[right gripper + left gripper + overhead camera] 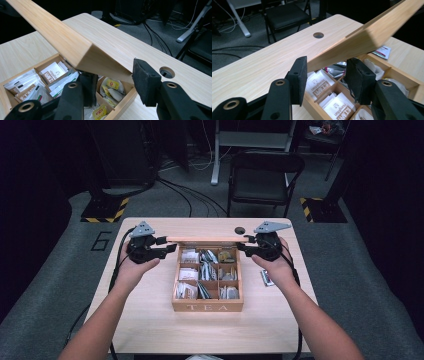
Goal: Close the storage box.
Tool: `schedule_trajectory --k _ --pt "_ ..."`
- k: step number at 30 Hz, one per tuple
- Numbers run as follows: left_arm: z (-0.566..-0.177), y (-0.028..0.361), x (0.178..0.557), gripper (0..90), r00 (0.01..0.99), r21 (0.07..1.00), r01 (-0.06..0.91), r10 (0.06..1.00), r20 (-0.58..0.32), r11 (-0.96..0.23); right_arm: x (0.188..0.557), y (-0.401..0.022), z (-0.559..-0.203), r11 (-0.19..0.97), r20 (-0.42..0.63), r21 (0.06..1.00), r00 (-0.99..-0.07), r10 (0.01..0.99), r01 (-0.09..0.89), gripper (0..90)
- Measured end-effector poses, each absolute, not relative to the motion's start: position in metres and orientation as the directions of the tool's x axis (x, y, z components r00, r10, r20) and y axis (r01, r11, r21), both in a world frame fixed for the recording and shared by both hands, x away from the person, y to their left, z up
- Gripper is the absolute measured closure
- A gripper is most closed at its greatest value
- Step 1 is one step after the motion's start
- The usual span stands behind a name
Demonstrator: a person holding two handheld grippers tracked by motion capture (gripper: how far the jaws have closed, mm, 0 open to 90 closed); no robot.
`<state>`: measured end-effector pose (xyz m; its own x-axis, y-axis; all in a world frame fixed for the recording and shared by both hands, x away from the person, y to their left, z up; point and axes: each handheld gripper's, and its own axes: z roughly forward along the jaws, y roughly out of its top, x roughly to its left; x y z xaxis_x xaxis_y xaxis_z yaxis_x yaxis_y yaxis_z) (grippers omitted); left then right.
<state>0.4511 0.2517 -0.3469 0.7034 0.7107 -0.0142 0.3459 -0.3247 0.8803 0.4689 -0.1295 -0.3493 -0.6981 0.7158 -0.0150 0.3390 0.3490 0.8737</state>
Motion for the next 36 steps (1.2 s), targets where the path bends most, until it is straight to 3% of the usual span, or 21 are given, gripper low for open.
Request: schedule_trajectory --k 14,36 --pt "-0.344 0.247 0.431 53.5 0.722 0.883 0.322 0.692 0.004 -0.341 0.456 -0.131 -0.36 0.357 -0.022 0.873 -0.706 0.708 0.331 54.5" --pt "-0.369 0.248 0.409 52.8 0.723 0.877 0.334 0.691 -0.004 -0.344 0.435 -0.135 -0.382 0.36 -0.018 0.871 -0.712 0.702 0.333 54.8"
